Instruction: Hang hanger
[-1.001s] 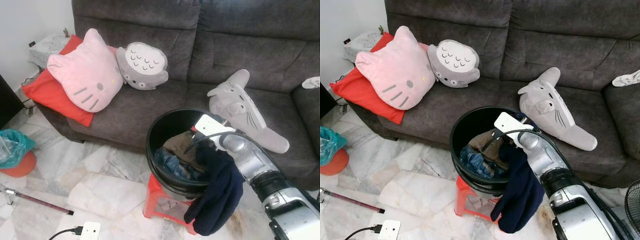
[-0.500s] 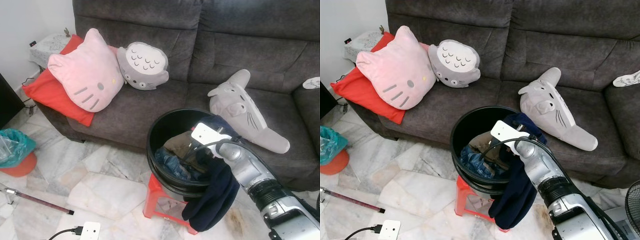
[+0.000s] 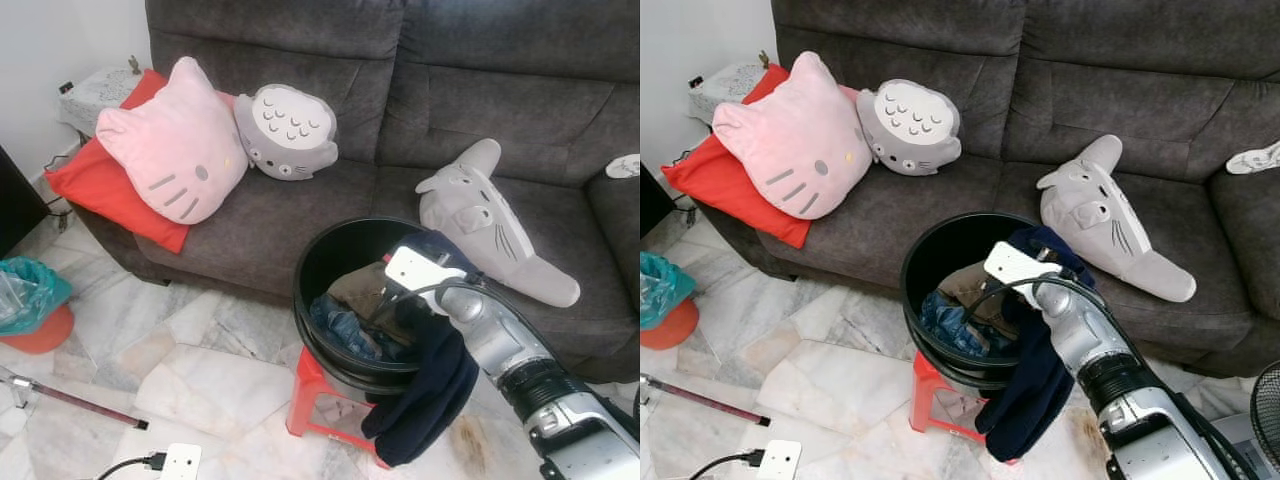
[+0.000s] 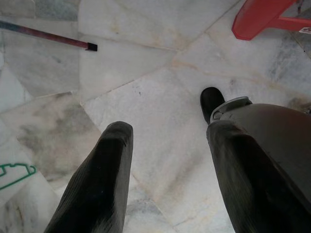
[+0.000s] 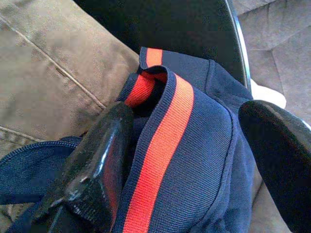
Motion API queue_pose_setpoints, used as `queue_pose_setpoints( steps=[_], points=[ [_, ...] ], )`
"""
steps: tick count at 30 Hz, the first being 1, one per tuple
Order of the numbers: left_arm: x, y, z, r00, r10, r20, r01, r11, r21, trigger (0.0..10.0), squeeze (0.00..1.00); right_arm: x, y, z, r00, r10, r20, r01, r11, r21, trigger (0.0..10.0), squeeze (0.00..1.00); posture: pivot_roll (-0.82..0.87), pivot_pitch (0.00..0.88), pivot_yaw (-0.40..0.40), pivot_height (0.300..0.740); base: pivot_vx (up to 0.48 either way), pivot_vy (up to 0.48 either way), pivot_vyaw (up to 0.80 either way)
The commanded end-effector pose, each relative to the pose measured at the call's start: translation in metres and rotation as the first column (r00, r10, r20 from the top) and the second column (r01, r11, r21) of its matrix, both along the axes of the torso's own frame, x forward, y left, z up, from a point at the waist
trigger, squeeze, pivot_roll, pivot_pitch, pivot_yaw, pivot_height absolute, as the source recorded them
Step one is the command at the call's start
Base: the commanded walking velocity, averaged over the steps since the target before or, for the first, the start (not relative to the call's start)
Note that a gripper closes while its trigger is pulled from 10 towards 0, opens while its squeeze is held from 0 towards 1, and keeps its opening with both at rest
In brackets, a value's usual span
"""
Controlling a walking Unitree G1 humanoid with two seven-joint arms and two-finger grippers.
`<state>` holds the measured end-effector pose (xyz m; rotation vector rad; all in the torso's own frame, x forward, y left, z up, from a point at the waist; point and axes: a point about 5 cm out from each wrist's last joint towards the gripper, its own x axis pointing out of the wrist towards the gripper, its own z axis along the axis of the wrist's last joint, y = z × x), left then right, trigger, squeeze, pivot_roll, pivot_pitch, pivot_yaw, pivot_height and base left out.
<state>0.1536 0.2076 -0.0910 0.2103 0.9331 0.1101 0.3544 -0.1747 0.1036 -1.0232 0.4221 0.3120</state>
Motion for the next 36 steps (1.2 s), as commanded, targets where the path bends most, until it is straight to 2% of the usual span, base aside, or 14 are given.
queue_pose_setpoints(
  steps=[1, 10, 26, 27, 28, 29, 30, 32, 34, 36],
  points=[
    [-0.007, -0.001, -0.003, 1.000, 0.016, -0.022, -0.016, 1.000, -0.007, 10.0, 0.00, -0.001, -0.005, -0.002, 1.000, -0.013, 0.001, 0.013, 0.999, -0.040, 10.0, 0.00, -0.09, 0.073, 0.009, 0.740, 0.000, 0.000, 0.00],
    [-0.007, 0.000, -0.003, 1.000, 0.017, -0.021, -0.017, 1.000, -0.008, 10.0, 0.00, 0.001, -0.008, 0.002, 0.999, -0.023, 0.039, 0.025, 0.998, -0.056, 10.0, 0.00, -0.09, 0.077, 0.010, 0.740, 0.000, 0.000, 0.00],
    [-0.006, 0.000, -0.003, 1.000, 0.017, -0.019, -0.017, 1.000, -0.006, 10.0, 0.00, -0.001, 0.006, 0.000, 0.997, 0.045, 0.058, -0.046, 0.999, 0.006, 10.0, 0.00, -0.09, 0.083, 0.012, 0.740, 0.000, 0.000, 0.00],
    [-0.006, 0.000, -0.003, 1.000, 0.018, -0.018, -0.018, 1.000, -0.007, 10.0, 0.00, 0.000, 0.005, 0.000, 0.998, 0.041, 0.057, -0.041, 0.999, 0.000, 5.9, 0.00, -0.09, 0.083, 0.012, 0.740, 0.000, 0.000, 0.00],
    [-0.006, 0.000, -0.003, 1.000, 0.018, -0.018, -0.018, 1.000, -0.007, 10.0, 0.00, 0.000, 0.004, 0.000, 0.998, 0.034, 0.058, -0.034, 0.999, -0.009, 4.4, 0.00, -0.09, 0.084, 0.012, 0.740, 0.000, 0.000, 0.00],
    [-0.006, 0.000, -0.003, 1.000, 0.018, -0.018, -0.018, 1.000, -0.007, 10.0, 0.00, 0.000, 0.003, 0.000, 0.998, 0.030, 0.059, -0.029, 0.999, -0.016, 4.4, 0.00, -0.09, 0.084, 0.012, 0.740, 0.000, 0.000, 0.00],
    [-0.006, 0.000, -0.003, 1.000, 0.019, -0.018, -0.019, 1.000, -0.008, 10.0, 0.00, 0.000, 0.002, 0.000, 0.998, 0.023, 0.057, -0.022, 0.999, -0.024, 5.0, 0.00, -0.09, 0.084, 0.011, 0.740, 0.000, 0.000, 0.00],
    [-0.006, 0.000, -0.003, 1.000, 0.019, -0.019, -0.019, 1.000, -0.008, 10.0, 0.00, -0.001, -0.001, -0.002, 0.999, 0.010, 0.049, -0.009, 0.999, -0.035, 6.9, 0.00, -0.09, 0.084, 0.011, 0.740, 0.000, 0.000, 0.00],
    [-0.006, 0.000, -0.003, 1.000, 0.019, -0.019, -0.020, 1.000, -0.009, 10.0, 0.00, -0.001, -0.004, -0.004, 0.999, -0.003, 0.035, 0.004, 0.999, -0.054, 10.0, 0.00, -0.09, 0.084, 0.011, 0.740, 0.000, 0.000, 0.00],
    [-0.006, 0.000, -0.003, 1.000, 0.019, -0.019, -0.019, 1.000, -0.009, 10.0, 0.00, -0.001, -0.007, -0.005, 0.999, -0.006, 0.035, 0.009, 0.997, -0.071, 10.0, 0.00, -0.09, 0.084, 0.011, 0.740, 0.000, 0.000, 0.00]
  ],
)
